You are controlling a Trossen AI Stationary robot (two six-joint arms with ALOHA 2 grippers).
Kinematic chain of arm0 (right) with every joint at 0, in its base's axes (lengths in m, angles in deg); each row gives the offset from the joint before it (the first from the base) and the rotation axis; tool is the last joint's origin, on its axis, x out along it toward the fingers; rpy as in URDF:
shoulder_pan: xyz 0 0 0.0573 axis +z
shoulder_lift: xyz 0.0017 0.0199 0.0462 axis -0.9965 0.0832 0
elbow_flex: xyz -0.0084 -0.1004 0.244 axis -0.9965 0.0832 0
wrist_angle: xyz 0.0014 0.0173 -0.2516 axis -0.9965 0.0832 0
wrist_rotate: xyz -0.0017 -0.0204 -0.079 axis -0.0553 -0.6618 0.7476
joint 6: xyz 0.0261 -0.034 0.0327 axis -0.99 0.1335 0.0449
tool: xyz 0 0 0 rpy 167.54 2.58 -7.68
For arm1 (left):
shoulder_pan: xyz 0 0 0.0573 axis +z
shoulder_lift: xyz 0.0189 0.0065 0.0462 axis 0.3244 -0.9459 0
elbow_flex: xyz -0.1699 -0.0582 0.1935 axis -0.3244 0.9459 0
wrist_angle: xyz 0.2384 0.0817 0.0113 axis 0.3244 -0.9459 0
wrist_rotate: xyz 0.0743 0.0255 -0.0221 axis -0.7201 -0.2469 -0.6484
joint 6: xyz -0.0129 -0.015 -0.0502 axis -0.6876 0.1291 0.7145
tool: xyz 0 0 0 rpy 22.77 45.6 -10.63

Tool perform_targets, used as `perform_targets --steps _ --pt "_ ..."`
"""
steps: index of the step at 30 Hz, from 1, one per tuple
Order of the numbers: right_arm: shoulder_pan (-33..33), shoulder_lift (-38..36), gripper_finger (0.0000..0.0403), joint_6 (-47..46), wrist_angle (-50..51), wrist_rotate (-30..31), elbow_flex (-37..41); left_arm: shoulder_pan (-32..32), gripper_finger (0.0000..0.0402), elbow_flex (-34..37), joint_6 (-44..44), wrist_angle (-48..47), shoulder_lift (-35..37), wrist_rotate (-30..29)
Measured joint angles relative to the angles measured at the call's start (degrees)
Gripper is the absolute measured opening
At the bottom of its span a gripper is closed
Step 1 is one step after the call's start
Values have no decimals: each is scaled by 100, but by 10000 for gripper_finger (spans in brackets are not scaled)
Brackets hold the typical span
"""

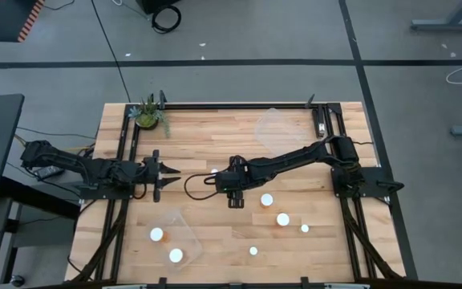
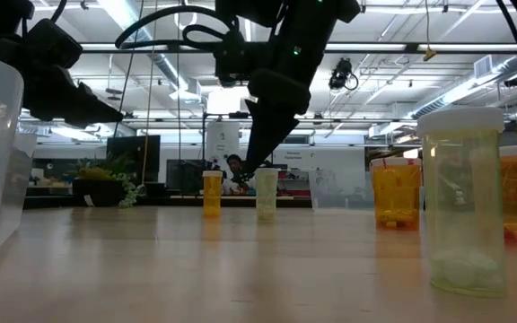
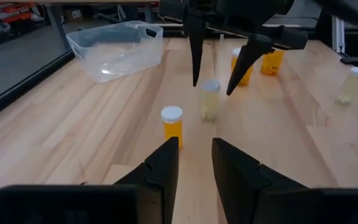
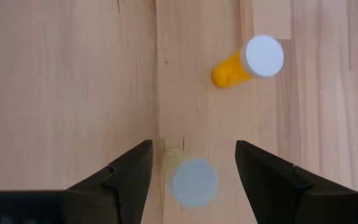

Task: Pick and place medicine bottles into bin by pill shape (circle, oval)
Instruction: Put the small yellow pill bottle into the top transparent bin

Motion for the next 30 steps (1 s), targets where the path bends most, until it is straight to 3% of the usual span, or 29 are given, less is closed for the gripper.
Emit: perform_targets --steps 17,30 --pt "-136 -8 241 -94 -184 -22 461 0 105 0 107 -11 -1 0" --pt "-135 -9 167 -117 -254 -23 466 -3 105 0 107 -11 -1 0"
